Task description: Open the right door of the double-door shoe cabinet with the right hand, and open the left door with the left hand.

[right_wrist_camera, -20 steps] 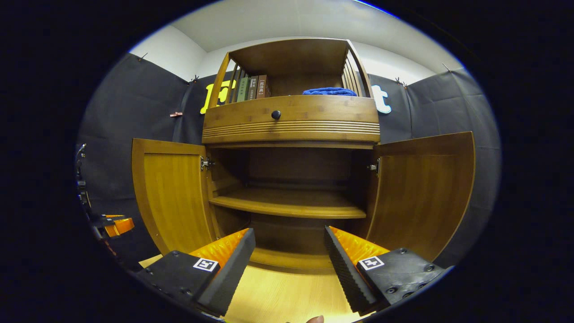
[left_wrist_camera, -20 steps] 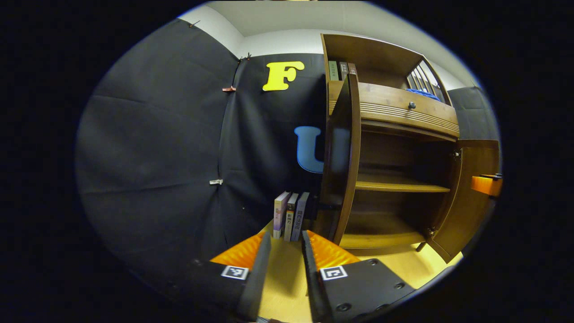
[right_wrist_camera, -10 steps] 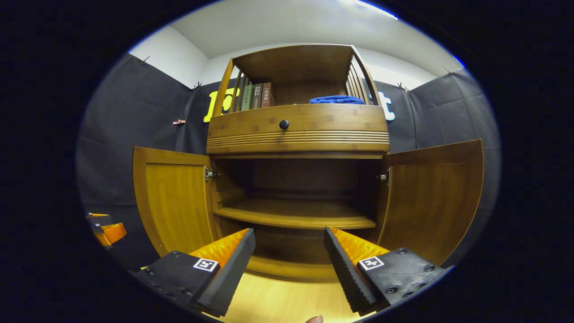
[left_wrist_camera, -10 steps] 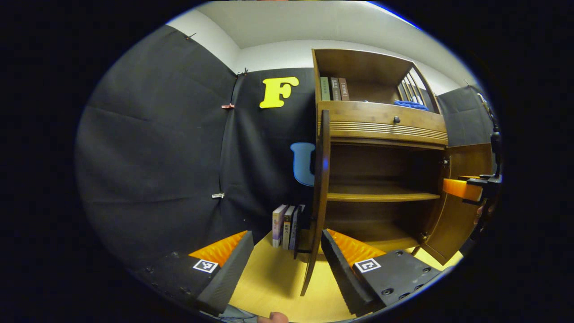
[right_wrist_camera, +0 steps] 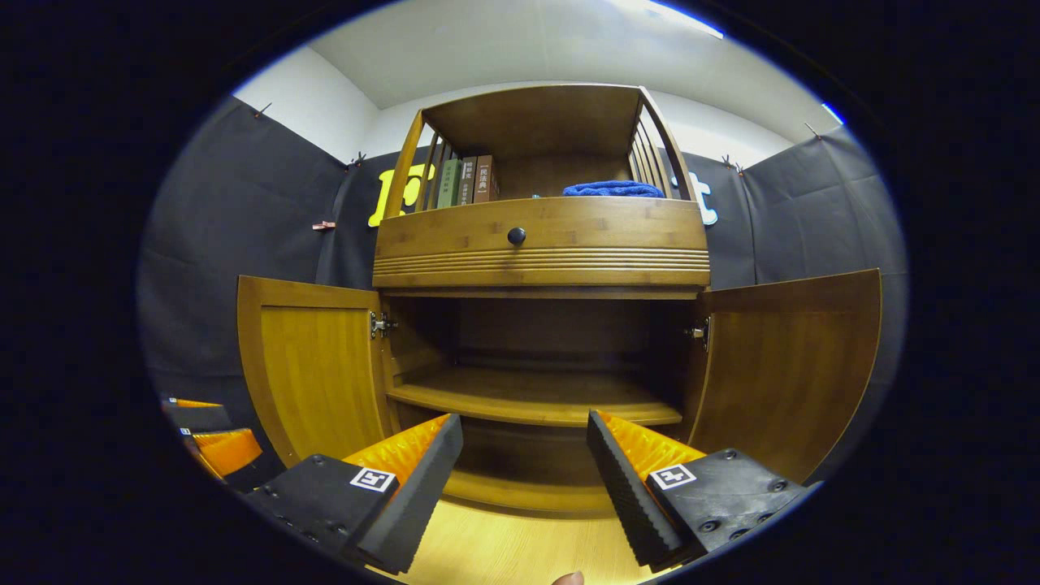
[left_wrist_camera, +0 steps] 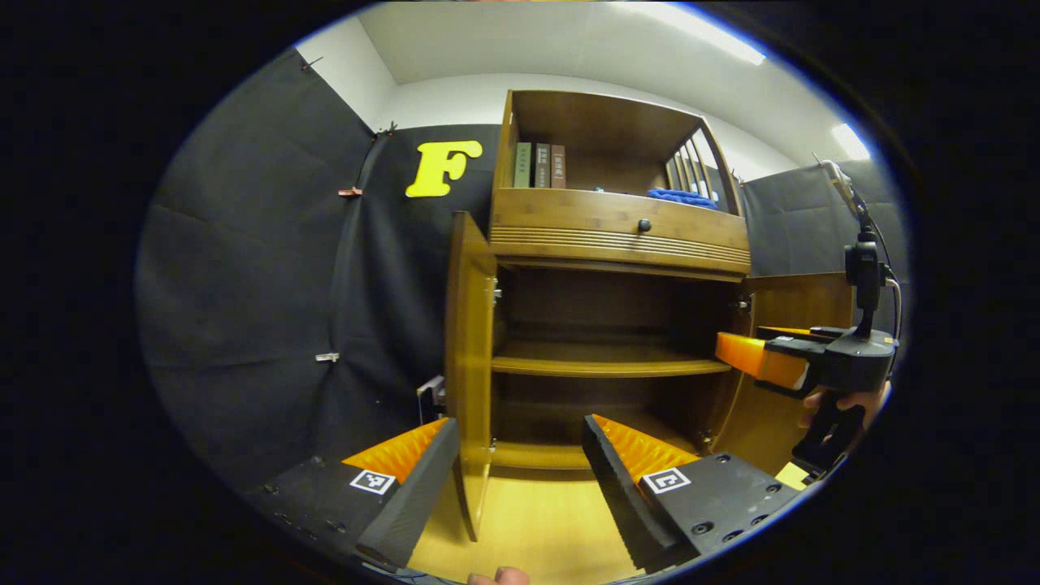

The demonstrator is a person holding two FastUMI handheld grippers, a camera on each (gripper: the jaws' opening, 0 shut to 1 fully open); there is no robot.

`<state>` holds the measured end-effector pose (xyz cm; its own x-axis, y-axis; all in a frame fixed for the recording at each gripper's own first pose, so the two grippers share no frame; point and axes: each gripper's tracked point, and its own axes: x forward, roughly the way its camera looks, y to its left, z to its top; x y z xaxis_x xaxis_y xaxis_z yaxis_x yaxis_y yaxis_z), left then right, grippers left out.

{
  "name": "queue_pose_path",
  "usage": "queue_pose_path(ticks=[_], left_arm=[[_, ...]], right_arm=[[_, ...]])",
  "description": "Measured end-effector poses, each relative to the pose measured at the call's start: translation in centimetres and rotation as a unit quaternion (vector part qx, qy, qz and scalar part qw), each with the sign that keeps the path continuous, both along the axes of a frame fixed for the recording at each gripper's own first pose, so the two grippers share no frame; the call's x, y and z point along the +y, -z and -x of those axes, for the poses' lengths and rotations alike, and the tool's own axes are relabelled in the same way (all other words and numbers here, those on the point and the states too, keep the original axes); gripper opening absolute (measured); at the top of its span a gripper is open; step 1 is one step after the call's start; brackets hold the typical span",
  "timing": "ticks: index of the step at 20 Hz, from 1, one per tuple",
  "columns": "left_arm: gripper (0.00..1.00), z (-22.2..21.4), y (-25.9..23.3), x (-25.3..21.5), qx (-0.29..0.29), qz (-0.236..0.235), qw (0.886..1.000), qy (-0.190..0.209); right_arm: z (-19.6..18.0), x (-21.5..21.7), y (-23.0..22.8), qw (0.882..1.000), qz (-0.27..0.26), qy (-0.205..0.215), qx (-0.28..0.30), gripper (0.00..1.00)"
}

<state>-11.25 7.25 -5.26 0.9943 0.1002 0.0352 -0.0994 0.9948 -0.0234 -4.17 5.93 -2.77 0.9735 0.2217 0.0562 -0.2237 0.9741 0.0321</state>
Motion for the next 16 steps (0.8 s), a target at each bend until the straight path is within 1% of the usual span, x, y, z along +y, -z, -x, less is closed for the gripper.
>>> queue_pose_path(ticks=[1, 6, 7, 11, 13, 14, 16], left_arm=[[0.95, -0.5, -0.1, -0.6, 0.002, -0.004, 1.000, 0.007], [0.95, -1.8, 0.2, -2.8, 0.008, -0.002, 0.999, 0.032], [0.95, -1.9, 0.2, -3.0, 0.011, 0.000, 0.999, 0.034], [0.94, -1.7, 0.5, -3.4, 0.013, -0.002, 0.999, 0.038], [0.94, -1.6, 0.6, -3.4, 0.014, -0.002, 0.999, 0.037], [0.95, -1.5, 0.7, -3.5, 0.014, -0.001, 0.999, 0.037], [0.94, -1.5, 0.8, -3.5, 0.015, 0.000, 0.999, 0.037]], right_arm=[[0.1, 0.1, 0.1, 1.000, 0.000, -0.003, 0.001, 0.98], [0.6, 0.6, 0.1, 1.000, -0.003, -0.011, 0.000, 0.96], [0.7, 0.8, 0.2, 1.000, -0.002, -0.014, 0.001, 0.98], [1.0, 0.9, 0.2, 1.000, 0.001, -0.016, -0.005, 0.96], [1.0, 1.1, 0.5, 1.000, 0.001, -0.019, -0.003, 0.99], [1.0, 1.3, 0.6, 1.000, 0.001, -0.021, -0.001, 0.96], [1.0, 1.5, 0.7, 1.000, 0.002, -0.024, 0.001, 0.96]])
